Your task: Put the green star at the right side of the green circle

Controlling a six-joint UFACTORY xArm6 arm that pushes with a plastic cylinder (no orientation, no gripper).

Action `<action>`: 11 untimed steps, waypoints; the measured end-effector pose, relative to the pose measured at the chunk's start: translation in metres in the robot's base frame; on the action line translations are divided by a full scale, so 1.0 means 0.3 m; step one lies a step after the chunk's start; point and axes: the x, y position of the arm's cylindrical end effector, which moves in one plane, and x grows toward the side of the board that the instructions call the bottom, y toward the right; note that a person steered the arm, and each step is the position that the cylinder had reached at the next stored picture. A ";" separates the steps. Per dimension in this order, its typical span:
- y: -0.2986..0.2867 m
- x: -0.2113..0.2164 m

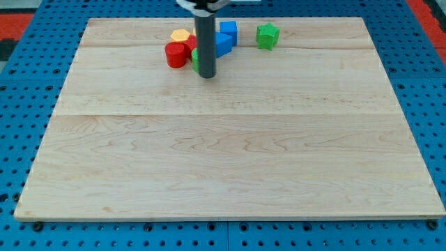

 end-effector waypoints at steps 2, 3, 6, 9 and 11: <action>-0.106 -0.007; -0.024 -0.006; 0.050 -0.029; 0.904 -0.252; 0.534 -0.410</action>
